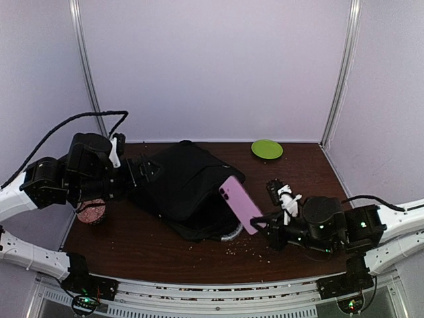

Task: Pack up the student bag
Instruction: Pick up the personal item from the center of the board.

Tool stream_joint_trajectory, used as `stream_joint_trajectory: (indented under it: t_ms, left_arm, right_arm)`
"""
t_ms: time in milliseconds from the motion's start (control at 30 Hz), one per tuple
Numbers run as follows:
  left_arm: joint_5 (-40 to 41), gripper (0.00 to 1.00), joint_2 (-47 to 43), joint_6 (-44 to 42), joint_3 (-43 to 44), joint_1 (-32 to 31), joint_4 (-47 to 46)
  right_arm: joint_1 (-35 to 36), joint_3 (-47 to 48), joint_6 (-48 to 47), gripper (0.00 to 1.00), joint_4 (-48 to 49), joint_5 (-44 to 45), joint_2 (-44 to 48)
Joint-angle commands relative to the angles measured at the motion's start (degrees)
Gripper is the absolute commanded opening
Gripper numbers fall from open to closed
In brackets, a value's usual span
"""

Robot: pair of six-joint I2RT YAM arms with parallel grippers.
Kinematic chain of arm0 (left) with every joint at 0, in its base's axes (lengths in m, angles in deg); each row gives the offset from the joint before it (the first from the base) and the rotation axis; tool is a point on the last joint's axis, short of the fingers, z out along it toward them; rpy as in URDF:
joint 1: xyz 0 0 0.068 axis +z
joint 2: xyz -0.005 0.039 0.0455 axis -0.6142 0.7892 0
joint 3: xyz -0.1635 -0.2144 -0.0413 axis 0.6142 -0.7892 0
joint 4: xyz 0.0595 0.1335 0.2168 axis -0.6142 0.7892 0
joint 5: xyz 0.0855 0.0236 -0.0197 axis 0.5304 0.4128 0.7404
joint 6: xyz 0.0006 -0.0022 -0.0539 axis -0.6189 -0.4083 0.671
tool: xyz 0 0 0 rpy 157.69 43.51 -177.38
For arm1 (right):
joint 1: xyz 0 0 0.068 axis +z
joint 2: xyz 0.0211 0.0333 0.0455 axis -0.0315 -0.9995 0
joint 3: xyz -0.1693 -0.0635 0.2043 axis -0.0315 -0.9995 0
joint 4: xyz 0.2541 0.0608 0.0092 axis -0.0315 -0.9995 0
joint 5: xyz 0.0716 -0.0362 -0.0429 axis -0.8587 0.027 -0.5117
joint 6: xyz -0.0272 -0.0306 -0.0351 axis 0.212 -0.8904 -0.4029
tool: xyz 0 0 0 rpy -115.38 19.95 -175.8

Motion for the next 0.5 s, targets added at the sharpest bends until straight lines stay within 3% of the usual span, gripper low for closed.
stream_joint_trajectory:
  t_ms: [0, 167, 300, 467]
  left_arm:
    - [-8.17, 0.98, 7.50, -12.29, 8.23, -0.28, -6.57]
    - [-17.94, 0.97, 12.98, -14.97, 10.28, -0.64, -13.86]
    - [-18.21, 0.97, 12.99, -15.84, 9.14, -1.35, -18.77]
    - [-17.65, 0.97, 13.91, -16.36, 5.86, -2.51, -26.50]
  right_arm:
    - [1.10, 5.59, -18.62, 0.00, -13.81, 30.13, 4.16]
    - [3.37, 8.09, -34.02, 0.00, -13.20, 47.47, 4.53]
    - [4.81, 8.77, -46.83, 0.00, -7.90, 60.32, 1.05]
    - [5.72, 6.06, -68.38, 0.00, 9.62, 70.43, -6.01]
